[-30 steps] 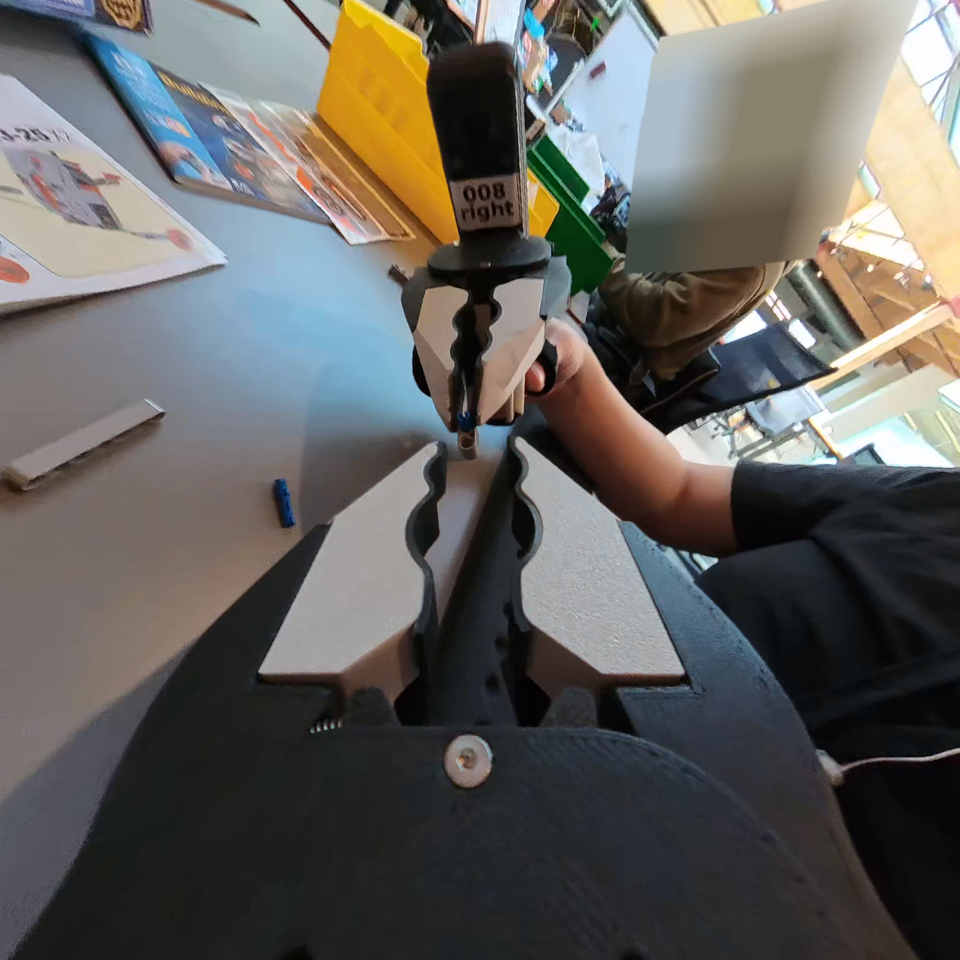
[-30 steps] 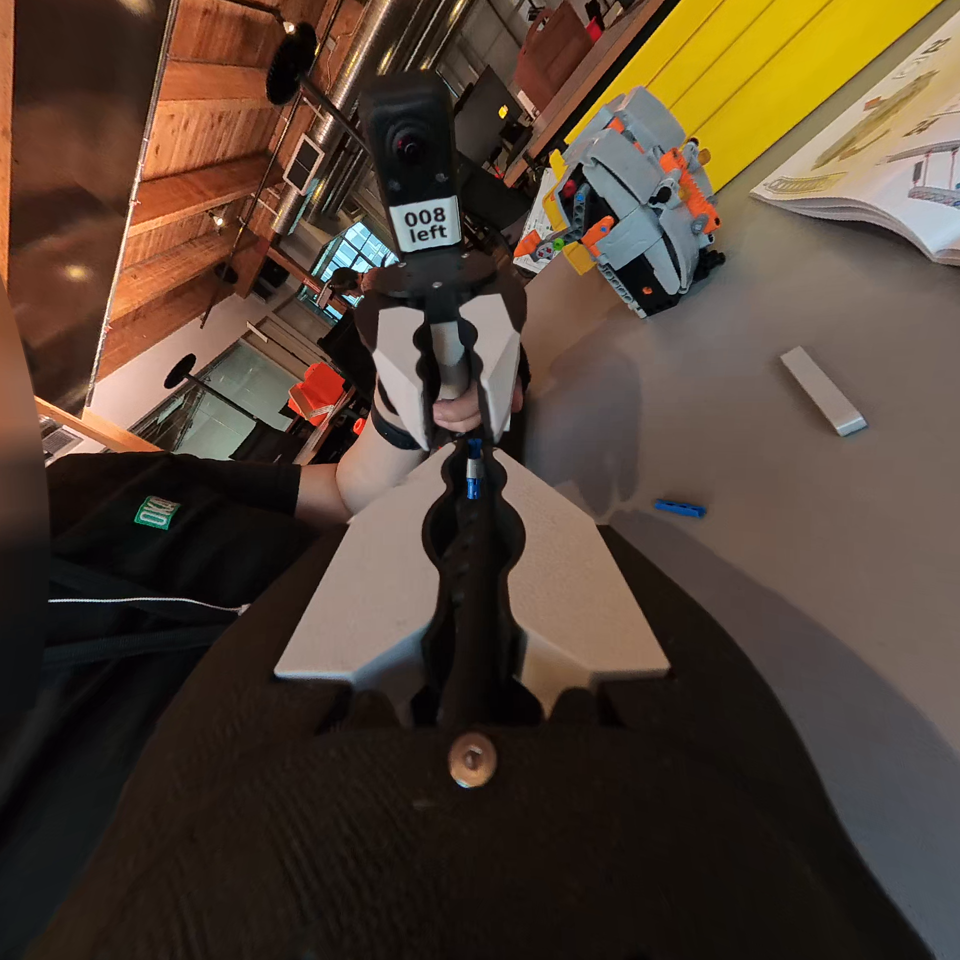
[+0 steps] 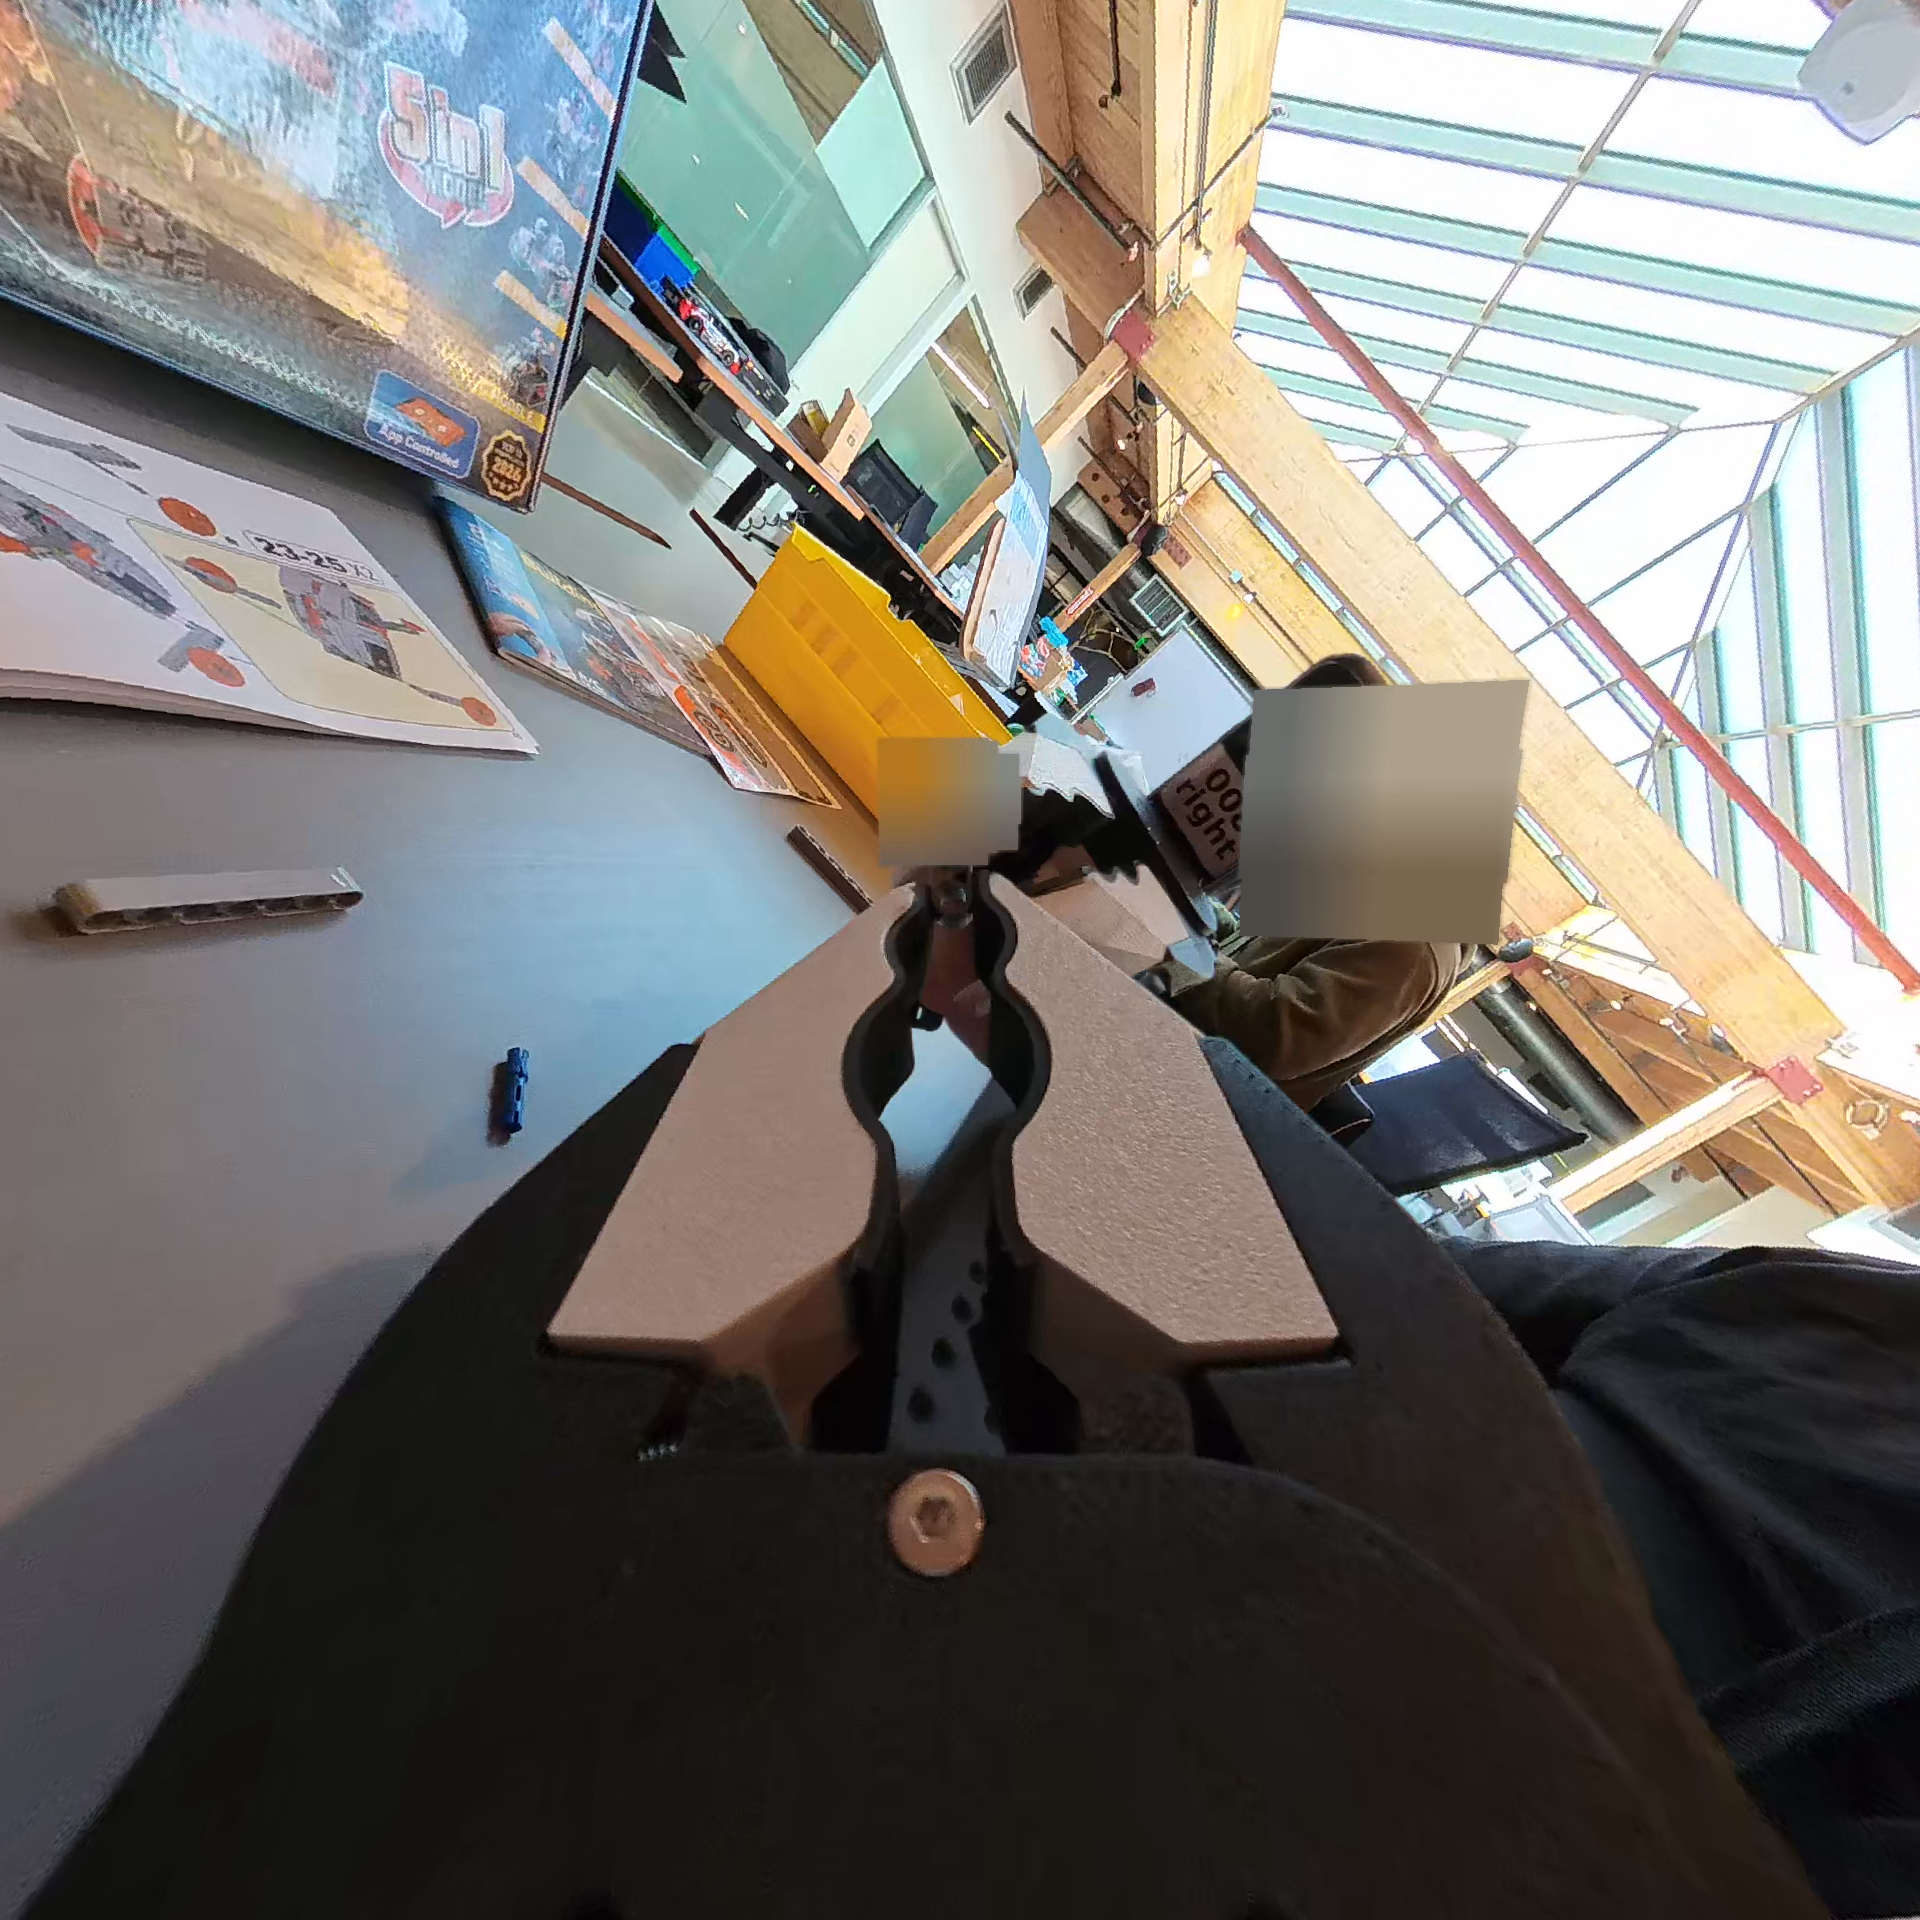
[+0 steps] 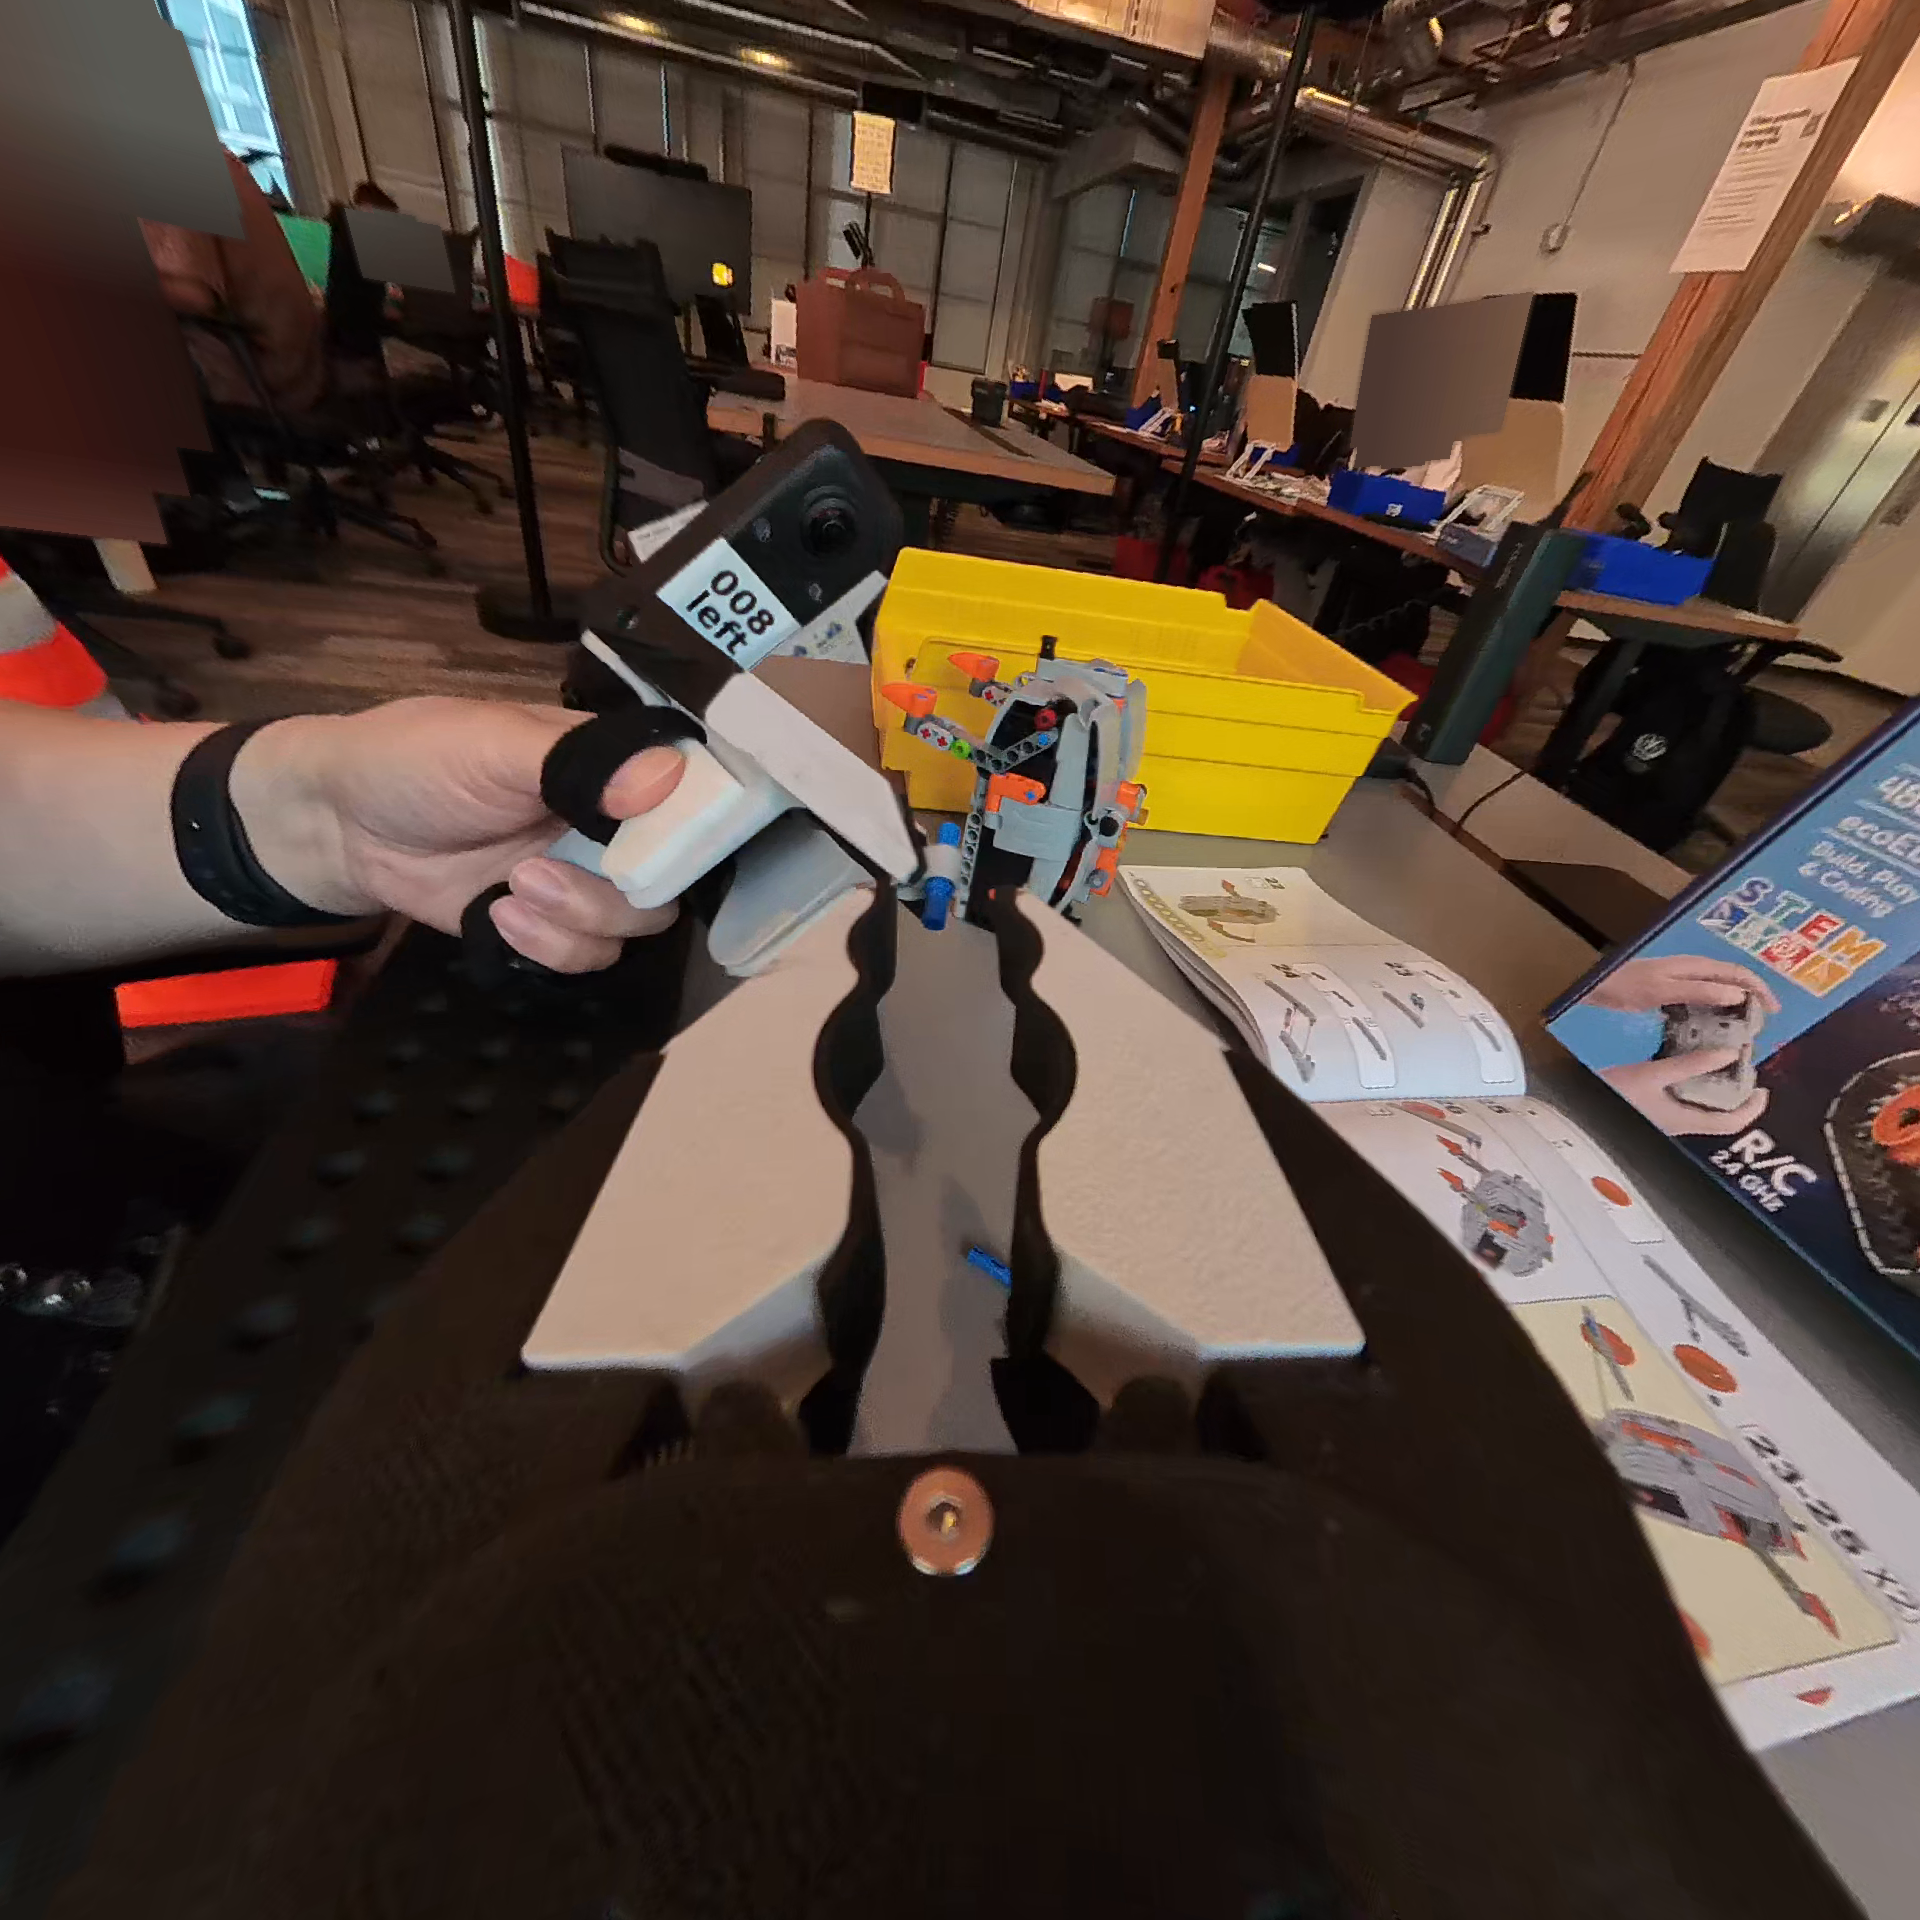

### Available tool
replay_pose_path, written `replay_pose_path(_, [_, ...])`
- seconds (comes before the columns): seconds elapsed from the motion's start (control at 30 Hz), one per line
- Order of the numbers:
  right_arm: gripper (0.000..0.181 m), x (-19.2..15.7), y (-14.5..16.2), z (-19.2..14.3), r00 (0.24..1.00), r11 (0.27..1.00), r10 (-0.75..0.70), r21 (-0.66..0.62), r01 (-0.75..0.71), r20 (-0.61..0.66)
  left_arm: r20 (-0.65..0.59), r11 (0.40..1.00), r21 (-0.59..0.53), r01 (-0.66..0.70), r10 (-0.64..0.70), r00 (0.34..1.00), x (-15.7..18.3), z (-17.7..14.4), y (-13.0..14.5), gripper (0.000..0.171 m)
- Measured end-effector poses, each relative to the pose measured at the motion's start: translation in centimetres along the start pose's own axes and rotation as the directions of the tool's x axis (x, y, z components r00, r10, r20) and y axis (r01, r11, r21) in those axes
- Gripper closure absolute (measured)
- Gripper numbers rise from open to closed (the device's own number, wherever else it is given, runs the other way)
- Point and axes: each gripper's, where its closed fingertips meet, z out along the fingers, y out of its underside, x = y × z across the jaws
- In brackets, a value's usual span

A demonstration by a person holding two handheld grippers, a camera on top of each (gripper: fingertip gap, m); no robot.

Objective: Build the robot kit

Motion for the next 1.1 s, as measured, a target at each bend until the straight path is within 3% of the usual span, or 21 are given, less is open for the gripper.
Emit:
replay_pose_path(0.23, [0.179, -0.4, 0.5, 0.4, 0.994, 0.993, -0.106, -0.059, 0.105, -0.013, -0.023, 1.000, -0.004, 0.018, -0.019, 1.000, 0.2, 0.3, 0.3, 0.166])
replay_pose_path(0.63, [0.179, -1.7, 1.2, 0.0, 0.980, 0.975, -0.192, -0.107, 0.197, 0.054, -0.025, 0.975, -0.210, -0.076, 0.072, 0.997, 0.5, -0.5, 1.5, 0.163])
replay_pose_path(1.1, [0.179, -2.3, 1.9, 0.1, 0.984, 0.984, -0.115, -0.117, 0.131, 0.137, -0.042, 0.945, -0.301, -0.129, 0.122, 0.992, 0.1, -0.7, 3.0, 0.166])
